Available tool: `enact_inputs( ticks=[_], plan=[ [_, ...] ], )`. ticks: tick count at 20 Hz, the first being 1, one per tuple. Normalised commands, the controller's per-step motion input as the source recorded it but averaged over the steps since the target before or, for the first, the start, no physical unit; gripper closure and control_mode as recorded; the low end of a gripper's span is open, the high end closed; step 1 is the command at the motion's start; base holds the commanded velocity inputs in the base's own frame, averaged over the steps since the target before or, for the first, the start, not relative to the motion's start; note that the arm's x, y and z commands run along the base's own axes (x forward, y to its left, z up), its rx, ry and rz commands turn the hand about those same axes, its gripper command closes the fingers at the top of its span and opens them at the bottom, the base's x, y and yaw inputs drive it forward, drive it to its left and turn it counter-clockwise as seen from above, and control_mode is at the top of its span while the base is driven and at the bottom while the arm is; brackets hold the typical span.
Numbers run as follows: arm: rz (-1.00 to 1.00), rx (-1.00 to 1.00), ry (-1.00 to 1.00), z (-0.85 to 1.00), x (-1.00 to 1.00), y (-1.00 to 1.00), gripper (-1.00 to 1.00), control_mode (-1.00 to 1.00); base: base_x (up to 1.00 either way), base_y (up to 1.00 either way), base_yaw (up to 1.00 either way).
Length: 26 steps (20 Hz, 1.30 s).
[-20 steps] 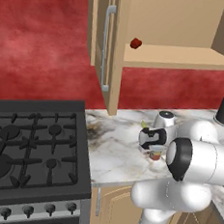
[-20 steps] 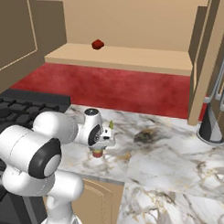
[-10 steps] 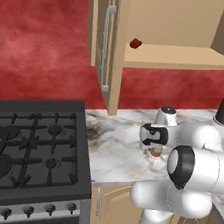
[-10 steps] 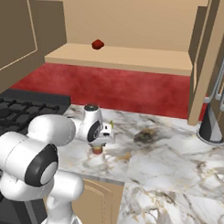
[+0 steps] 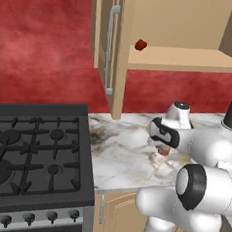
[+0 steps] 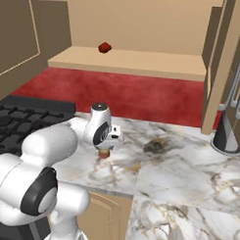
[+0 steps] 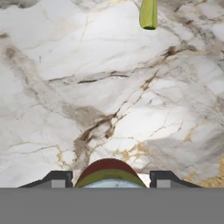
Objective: Pick the canned food and boxed food from the counter and place them in the cabinets closest to them.
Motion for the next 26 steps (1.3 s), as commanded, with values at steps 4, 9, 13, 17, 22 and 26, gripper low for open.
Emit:
enact_inputs(
  ticks=[4,9,13,17,22,26],
  plan=[
    [0.00,0.03,0.00,0.51,0.00,-0.02,1.00,-1.00,0.00,0.00,0.00],
    [0.00,0.03,0.00,0.57,0.00,0.00,1.00,-1.00,0.00,0.00,0.00],
    [0.00,0.03,-0.01,0.58,0.00,0.00,1.00,-1.00,0.00,0.00,0.00],
    [0.00,0.03,-0.01,0.59,0.00,0.00,1.00,-1.00,0.00,0.00,0.00],
    [0.00,0.01,-0.02,0.58,0.00,0.00,1.00,-1.00,0.00,0.00,0.00],
    [0.00,0.00,-0.02,0.56,0.00,0.00,1.00,-1.00,0.00,0.00,0.00]
  ],
)
